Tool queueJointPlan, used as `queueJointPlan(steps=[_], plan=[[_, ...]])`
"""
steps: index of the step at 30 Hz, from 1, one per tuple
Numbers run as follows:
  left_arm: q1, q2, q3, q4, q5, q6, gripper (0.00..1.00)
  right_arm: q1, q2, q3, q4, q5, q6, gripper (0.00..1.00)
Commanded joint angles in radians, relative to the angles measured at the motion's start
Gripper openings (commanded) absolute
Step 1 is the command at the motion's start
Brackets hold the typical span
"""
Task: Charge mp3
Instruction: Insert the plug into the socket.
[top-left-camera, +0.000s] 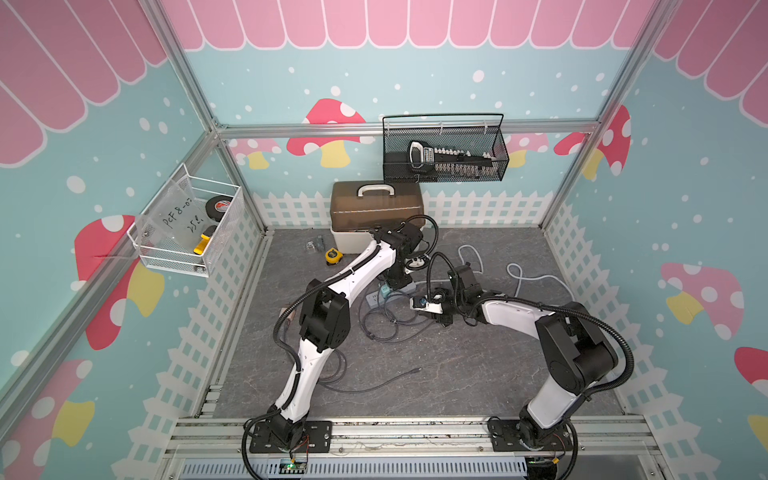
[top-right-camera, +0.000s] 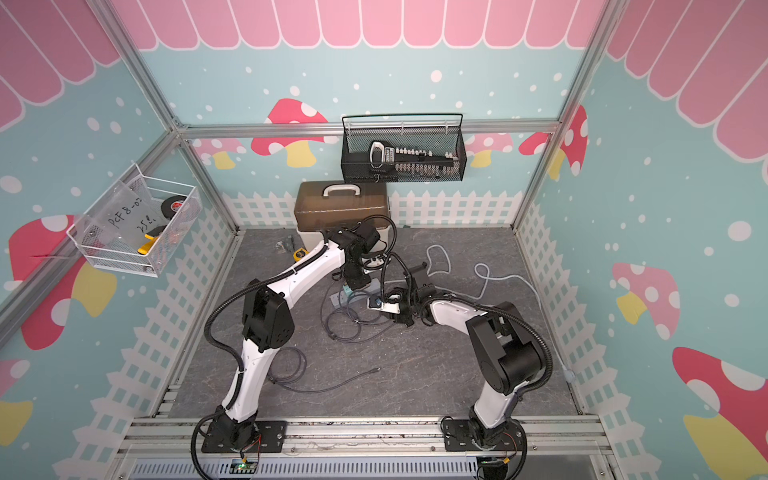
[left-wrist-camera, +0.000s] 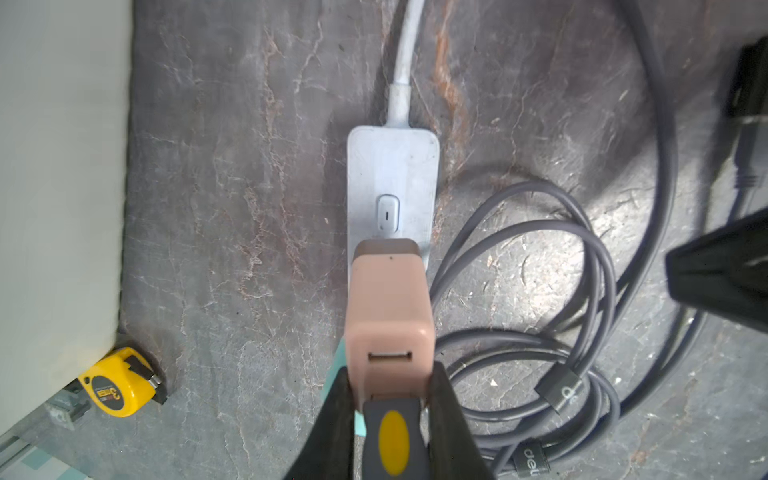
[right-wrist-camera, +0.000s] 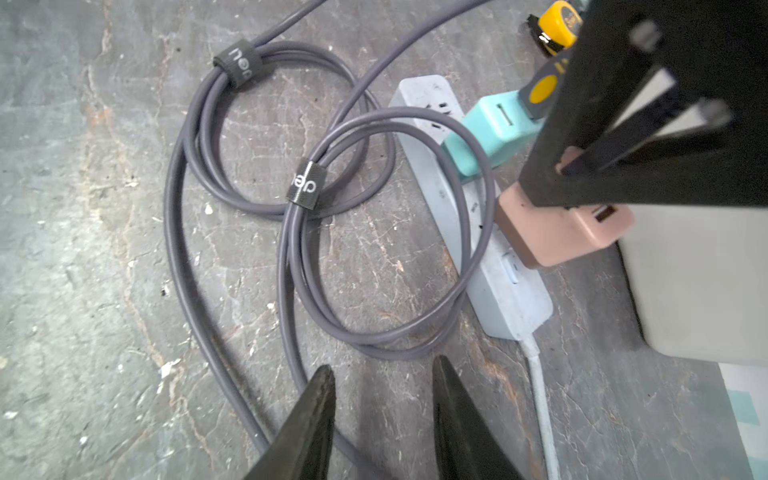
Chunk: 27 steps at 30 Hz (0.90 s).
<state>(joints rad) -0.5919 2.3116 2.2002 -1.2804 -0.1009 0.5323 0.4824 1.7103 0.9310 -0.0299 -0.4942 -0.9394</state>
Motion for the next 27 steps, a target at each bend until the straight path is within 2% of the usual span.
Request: queueJointPlan(steps=[1,11,17,24,27], plan=[[0.011,-0.045,-0.023,-0.004,0.009,0.057,0.0,0.042,0.03,0.04,-0.097,-0.001,-0.128,0.38],[0.031,-0.049,-0.019,-0.001,0.018,0.066,0.0,0.137,0.16,0.18,-0.189,0.094,-0.073,0.4],[0.026,-0.028,0.012,-0.001,0.014,0.058,0.0,0.173,0.224,0.239,-0.305,0.141,-0.071,0.35],[0.016,-0.017,0.029,-0.002,-0.018,0.066,0.0,0.222,0.269,0.348,-0.598,0.131,-0.087,0.27],[0.012,-0.01,0.039,-0.002,-0.029,0.069,0.0,0.234,0.238,0.325,-0.64,0.104,-0.089,0.26]])
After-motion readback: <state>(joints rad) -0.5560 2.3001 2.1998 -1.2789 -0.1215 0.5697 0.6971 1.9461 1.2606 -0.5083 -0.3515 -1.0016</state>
